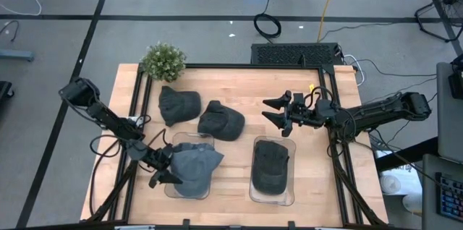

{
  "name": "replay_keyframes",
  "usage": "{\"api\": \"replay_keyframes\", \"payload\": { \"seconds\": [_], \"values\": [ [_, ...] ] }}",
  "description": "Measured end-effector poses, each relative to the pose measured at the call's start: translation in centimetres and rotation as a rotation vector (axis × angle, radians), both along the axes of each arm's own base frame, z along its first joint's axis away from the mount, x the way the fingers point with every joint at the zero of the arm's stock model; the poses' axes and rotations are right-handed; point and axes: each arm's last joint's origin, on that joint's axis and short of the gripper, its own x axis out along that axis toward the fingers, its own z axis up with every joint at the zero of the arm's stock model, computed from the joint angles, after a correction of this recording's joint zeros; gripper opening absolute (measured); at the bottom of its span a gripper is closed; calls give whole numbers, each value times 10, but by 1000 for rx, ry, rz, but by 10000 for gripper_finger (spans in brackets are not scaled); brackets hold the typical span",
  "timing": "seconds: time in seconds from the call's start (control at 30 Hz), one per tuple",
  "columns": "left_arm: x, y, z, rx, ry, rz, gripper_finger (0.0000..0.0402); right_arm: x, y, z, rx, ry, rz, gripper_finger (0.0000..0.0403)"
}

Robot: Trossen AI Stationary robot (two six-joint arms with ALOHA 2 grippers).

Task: Pick & Place hat
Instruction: Put the gray cap into the left transparent bin

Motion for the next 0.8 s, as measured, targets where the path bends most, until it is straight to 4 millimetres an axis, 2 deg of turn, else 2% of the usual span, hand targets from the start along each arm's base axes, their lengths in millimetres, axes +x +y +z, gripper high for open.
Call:
{"api": "replay_keyframes", "payload": {
  "seconds": [0.2, 0.33, 0.53, 0.8],
  "values": [
    [4, 7, 1, -128, 82, 23, 258, 0, 0, 0, -2, 4, 0, 254],
    [4, 8, 1, -133, 121, 31, 260, 0, 0, 0, -2, 5, 0, 254],
    [12, 0, 14, -80, 221, 20, 270, 0, 1, 0, 0, 5, 7, 254],
    [24, -8, 47, 110, 450, 87, 262, 0, 6, -1, -3, 6, 28, 254]
  ]
}}
